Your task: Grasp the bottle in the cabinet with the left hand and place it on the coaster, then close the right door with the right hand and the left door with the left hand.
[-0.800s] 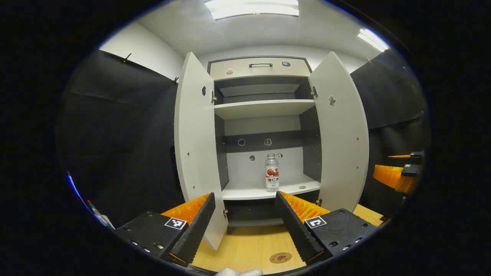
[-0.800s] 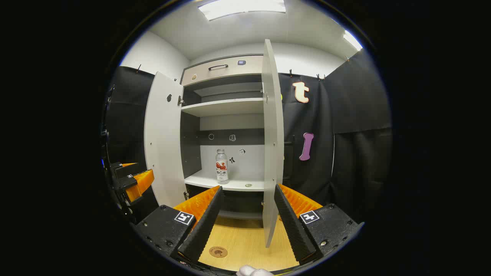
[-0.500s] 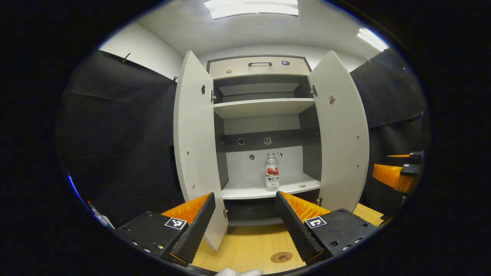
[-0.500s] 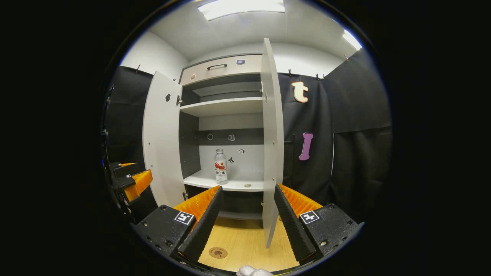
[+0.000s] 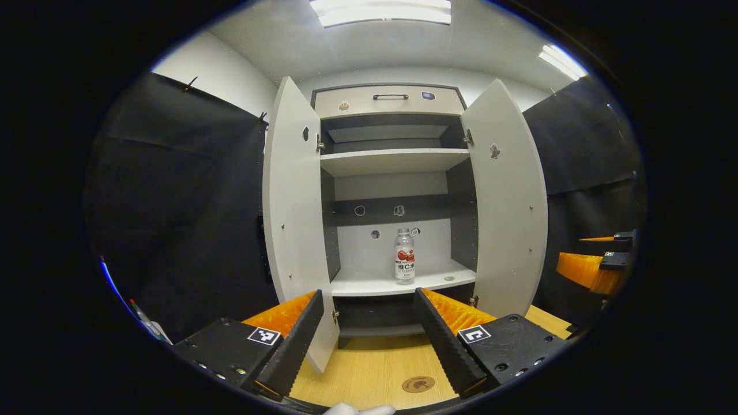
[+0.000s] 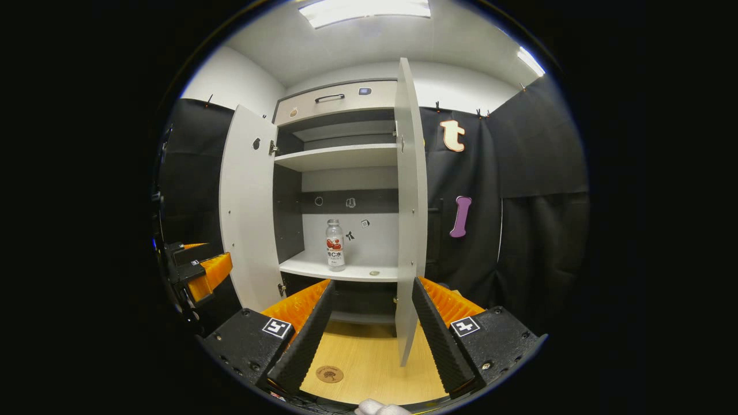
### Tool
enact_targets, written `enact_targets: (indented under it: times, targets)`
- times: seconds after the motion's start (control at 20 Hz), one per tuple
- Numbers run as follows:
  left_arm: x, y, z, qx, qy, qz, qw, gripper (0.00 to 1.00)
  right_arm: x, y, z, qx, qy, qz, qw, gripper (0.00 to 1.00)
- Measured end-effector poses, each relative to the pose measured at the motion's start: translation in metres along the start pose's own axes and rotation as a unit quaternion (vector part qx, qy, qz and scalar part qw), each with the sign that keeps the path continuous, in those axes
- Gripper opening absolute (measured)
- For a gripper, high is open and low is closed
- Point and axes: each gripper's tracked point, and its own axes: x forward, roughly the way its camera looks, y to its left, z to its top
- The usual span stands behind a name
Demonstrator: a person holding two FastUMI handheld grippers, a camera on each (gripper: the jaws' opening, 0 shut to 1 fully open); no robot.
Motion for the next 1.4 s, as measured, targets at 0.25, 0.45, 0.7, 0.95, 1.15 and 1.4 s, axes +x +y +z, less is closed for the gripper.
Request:
enact_targets:
  times: [0.25, 0.45, 0.7, 0.95, 1.15, 1.4]
  targets:
    - [0.028, -0.012, -0.01, -0.003, 0.013, -0.004, 1.0, 0.96, 0.01, 0.005, -0.017, -0.002, 0.034, 0.021, 0.999, 0.83]
    - [0.081, -0.026, -0.003, -0.009, 0.009, -0.014, 1.0, 0.95, 0.023, 0.0, -0.013, -0.009, 0.036, 0.032, 0.999, 0.83]
    - [0.172, -0.048, 0.022, -0.005, -0.017, -0.031, 0.999, 0.96, 0.039, -0.007, 0.002, -0.021, 0.029, 0.04, 0.999, 0.82]
    - [0.258, -0.071, 0.034, -0.02, -0.028, -0.041, 0.999, 0.96, 0.05, -0.002, 0.008, -0.019, 0.031, 0.061, 0.997, 0.82]
    - [0.313, -0.083, 0.025, -0.029, -0.02, -0.042, 0.999, 0.96, 0.057, -0.004, 0.006, -0.027, 0.035, 0.057, 0.997, 0.83]
    - [0.37, -0.087, 0.006, -0.031, -0.003, -0.032, 0.999, 0.96, 0.063, -0.01, -0.001, -0.035, 0.047, 0.045, 0.997, 0.83]
